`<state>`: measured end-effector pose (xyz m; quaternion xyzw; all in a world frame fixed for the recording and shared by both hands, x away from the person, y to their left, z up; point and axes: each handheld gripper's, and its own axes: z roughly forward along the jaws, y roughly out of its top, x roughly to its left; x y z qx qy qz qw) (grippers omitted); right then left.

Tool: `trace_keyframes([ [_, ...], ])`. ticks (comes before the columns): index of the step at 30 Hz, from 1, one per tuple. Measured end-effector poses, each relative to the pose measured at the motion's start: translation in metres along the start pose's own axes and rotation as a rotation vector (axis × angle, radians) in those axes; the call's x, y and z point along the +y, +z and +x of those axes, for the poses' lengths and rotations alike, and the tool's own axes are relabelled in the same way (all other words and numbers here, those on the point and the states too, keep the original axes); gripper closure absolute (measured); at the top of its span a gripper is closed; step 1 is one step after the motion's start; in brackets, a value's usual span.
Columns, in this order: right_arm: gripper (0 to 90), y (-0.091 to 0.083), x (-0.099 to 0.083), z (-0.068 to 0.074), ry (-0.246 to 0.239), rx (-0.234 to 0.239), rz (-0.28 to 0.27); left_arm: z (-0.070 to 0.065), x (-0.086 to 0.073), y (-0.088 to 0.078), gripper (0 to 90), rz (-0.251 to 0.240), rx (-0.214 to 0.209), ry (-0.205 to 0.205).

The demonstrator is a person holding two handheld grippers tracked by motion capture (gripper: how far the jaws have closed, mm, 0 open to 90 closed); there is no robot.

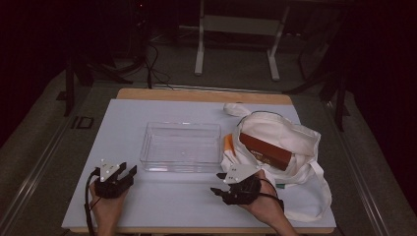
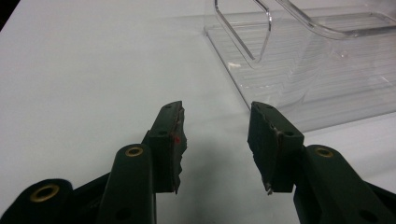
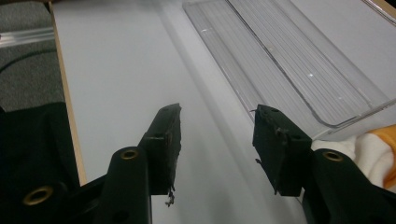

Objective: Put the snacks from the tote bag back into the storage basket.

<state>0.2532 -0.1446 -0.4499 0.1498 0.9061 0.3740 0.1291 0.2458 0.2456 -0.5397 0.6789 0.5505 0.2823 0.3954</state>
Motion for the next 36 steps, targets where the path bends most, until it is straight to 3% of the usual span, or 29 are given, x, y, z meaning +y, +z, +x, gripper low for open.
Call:
trace_keyframes([
  [22, 50.9, -0.019, 0.004, -0.019, -0.035, -0.039, 0.052, 0.0, 0.0, 0.0, 56.3, 0.0, 0.0, -0.001],
  [36, 51.0, -0.029, 0.0, -0.036, -0.01, -0.058, 0.069, 0.0, 0.0, 0.0, 56.3, -0.001, 0.001, 0.0],
])
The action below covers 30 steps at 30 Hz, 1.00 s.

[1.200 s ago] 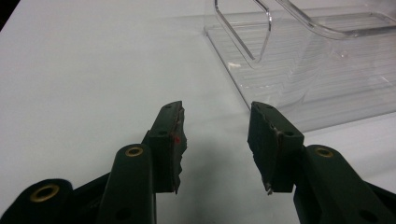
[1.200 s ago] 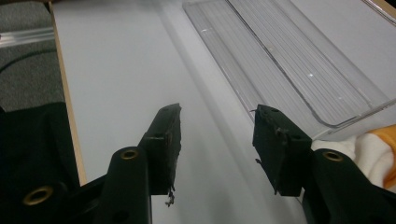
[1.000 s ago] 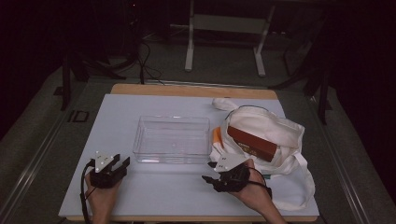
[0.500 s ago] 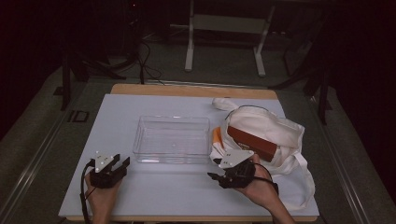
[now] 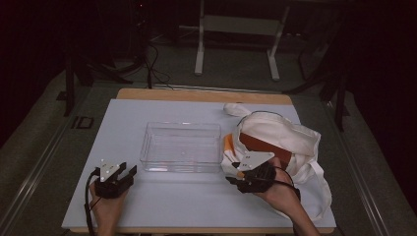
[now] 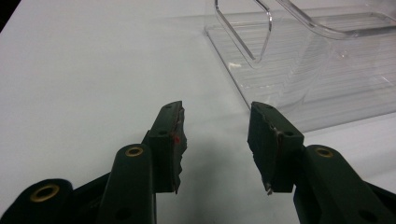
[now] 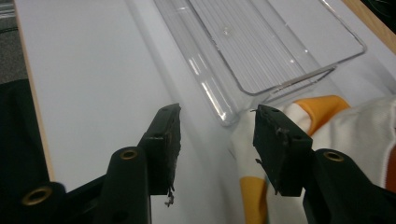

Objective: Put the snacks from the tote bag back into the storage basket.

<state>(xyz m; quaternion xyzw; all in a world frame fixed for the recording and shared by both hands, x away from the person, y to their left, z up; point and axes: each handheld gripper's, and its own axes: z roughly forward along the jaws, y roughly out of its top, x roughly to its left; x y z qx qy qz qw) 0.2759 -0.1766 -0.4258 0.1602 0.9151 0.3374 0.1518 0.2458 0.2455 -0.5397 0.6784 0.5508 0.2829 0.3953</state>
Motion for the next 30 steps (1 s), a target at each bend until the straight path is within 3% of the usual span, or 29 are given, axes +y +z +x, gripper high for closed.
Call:
trace_keyframes([
  [19, 50.6, -0.014, -0.004, -0.02, -0.002, -0.033, 0.063, 0.0, 0.0, 0.0, 56.6, 0.001, -0.001, 0.004],
  [30, 50.6, -0.018, -0.01, -0.035, 0.026, -0.047, 0.076, 0.0, 0.0, 0.0, 56.6, 0.002, -0.001, 0.003],
])
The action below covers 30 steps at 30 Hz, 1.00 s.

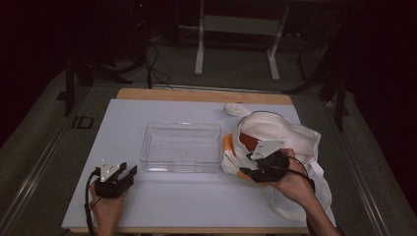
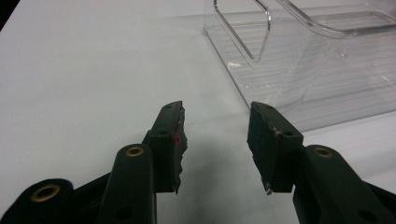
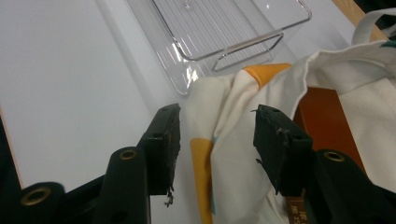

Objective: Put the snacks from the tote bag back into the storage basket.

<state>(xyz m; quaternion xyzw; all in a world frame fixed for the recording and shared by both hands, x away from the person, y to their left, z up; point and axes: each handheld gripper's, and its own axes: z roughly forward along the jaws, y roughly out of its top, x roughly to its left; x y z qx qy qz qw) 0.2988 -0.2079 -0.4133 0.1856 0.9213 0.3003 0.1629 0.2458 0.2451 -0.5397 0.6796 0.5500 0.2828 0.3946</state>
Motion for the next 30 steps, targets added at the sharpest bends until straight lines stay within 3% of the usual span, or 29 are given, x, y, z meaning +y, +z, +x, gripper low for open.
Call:
trace_keyframes([
  [23, 50.4, -0.022, -0.012, -0.029, 0.073, -0.017, -0.024, 0.0, 0.0, 0.0, 56.4, -0.001, 0.0, -0.003],
  [30, 49.9, -0.026, -0.017, -0.035, 0.087, -0.023, -0.008, 0.0, 0.0, 0.0, 56.3, -0.001, 0.001, -0.003],
])
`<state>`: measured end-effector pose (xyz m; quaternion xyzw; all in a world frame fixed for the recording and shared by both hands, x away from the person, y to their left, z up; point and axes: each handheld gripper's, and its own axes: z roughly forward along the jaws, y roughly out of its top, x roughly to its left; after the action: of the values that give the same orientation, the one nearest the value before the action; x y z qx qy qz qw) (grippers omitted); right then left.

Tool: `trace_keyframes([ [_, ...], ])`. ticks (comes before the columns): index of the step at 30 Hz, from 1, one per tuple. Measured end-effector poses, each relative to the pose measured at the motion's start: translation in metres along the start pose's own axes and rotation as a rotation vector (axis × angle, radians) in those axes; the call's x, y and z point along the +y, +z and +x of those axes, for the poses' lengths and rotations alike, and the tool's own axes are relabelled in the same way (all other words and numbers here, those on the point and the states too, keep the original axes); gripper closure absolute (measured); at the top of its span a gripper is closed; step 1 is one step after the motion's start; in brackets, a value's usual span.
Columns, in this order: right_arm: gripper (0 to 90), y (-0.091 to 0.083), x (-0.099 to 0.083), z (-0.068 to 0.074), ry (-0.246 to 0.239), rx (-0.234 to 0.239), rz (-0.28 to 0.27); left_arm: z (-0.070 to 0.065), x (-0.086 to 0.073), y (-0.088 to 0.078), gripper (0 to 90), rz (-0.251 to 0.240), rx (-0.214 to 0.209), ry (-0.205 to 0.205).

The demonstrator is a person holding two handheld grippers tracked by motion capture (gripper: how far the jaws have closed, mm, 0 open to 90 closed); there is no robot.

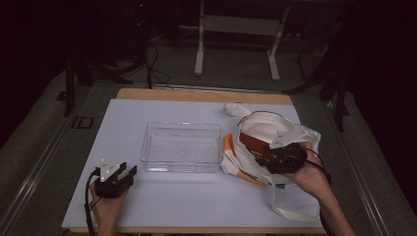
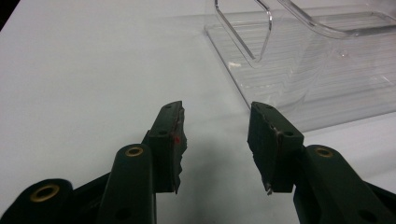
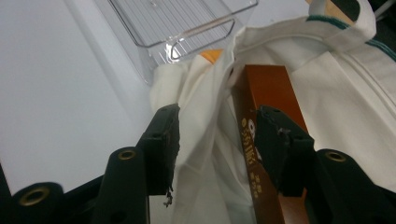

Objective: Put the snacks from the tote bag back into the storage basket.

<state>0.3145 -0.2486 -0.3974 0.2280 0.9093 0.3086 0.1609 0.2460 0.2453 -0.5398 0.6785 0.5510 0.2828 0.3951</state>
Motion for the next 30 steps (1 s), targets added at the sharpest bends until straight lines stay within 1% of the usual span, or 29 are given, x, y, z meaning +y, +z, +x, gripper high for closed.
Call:
trace_keyframes([
  [8, 49.7, -0.004, -0.005, -0.01, 0.009, -0.014, 0.025, 0.0, 0.0, 0.0, 56.3, 0.0, 0.001, 0.0],
  [11, 49.7, -0.004, -0.007, -0.014, 0.009, -0.018, 0.039, 0.0, 0.0, 0.0, 56.3, 0.0, 0.001, 0.0],
  [15, 49.6, -0.003, -0.008, -0.021, 0.007, -0.022, 0.071, 0.0, 0.0, 0.0, 56.3, 0.0, 0.001, 0.0],
  [19, 49.5, -0.002, -0.009, -0.026, 0.009, -0.026, 0.082, 0.0, 0.0, 0.0, 56.3, 0.0, 0.0, -0.001],
  [20, 49.5, -0.001, -0.009, -0.029, 0.003, -0.03, 0.089, 0.0, 0.0, 0.0, 56.2, 0.0, 0.0, 0.0],
  [22, 49.4, -0.001, -0.01, -0.029, 0.005, -0.029, 0.094, 0.0, 0.0, 0.0, 56.2, -0.001, 0.0, 0.001],
  [25, 49.3, -0.001, -0.011, -0.032, -0.004, -0.031, 0.109, 0.0, 0.0, 0.0, 56.2, 0.0, 0.001, 0.001],
  [28, 49.0, 0.001, -0.013, -0.036, -0.001, -0.027, 0.134, 0.0, 0.0, 0.0, 56.2, -0.001, 0.001, 0.0],
  [30, 48.9, 0.001, -0.013, -0.037, -0.007, -0.026, 0.138, 0.0, 0.0, 0.0, 56.2, 0.0, 0.001, 0.001],
])
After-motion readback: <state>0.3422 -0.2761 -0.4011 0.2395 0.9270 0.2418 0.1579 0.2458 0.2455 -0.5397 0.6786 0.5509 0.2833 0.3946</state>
